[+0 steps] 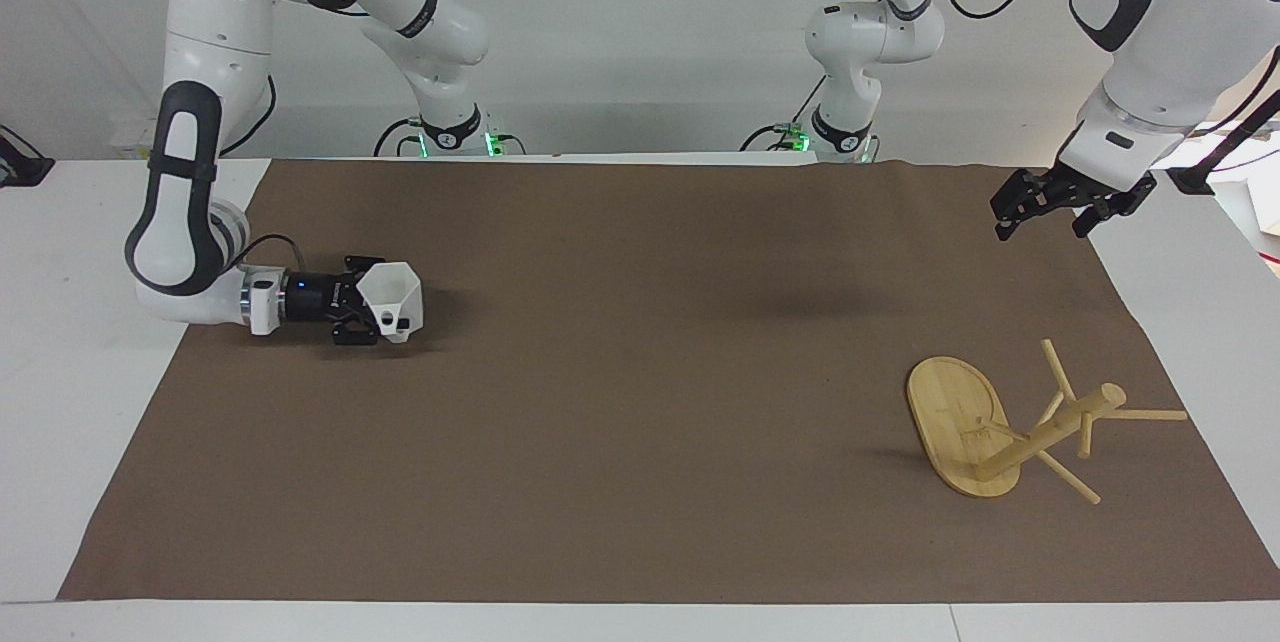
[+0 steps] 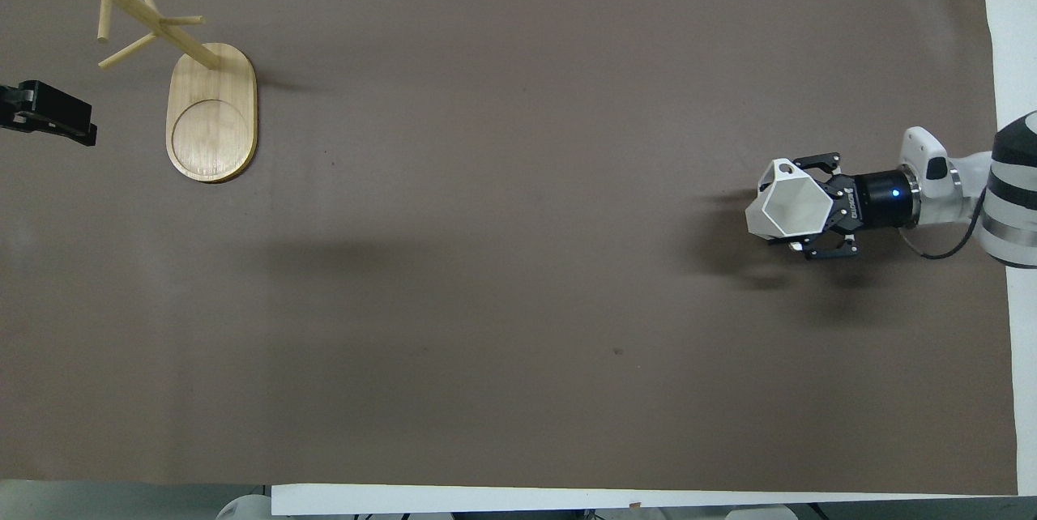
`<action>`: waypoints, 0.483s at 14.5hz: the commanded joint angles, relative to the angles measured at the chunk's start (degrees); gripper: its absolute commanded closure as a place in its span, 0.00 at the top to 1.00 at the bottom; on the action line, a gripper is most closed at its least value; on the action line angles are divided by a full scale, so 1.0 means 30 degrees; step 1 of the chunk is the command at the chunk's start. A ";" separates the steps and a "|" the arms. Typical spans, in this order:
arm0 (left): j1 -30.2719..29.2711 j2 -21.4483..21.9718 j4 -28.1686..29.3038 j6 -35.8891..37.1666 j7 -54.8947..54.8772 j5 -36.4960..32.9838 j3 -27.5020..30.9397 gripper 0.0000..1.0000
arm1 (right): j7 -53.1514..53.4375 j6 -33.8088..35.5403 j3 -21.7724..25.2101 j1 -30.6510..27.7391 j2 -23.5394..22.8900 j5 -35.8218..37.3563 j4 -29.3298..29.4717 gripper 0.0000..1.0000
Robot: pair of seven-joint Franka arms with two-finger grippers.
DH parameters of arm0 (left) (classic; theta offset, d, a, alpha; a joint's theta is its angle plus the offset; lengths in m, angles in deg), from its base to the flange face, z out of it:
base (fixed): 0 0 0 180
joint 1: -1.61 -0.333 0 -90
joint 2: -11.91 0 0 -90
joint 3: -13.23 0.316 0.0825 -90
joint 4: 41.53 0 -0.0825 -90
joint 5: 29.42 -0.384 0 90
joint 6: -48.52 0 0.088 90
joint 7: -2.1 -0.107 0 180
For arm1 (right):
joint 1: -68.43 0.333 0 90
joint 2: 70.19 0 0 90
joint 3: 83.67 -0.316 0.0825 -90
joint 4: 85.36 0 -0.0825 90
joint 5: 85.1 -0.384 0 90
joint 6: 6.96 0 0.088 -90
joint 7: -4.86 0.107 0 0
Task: Hang cup on rack
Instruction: 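Lift the cup with the right gripper toward the table center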
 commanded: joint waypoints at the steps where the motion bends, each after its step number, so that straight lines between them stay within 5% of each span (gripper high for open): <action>1: 0.0194 0.0674 0.0600 0.0472 0.1429 0.0041 -0.0170 0.99 | 0.2837 -0.1772 -0.0049 0.3100 0.1493 -0.2200 -0.0304 0.29; 7: 0.7096 0.0414 0.0924 -0.3391 0.9775 0.0629 -0.0464 0.99 | 0.5654 -1.0381 -0.0049 1.0279 0.2928 -0.7155 -0.0304 0.29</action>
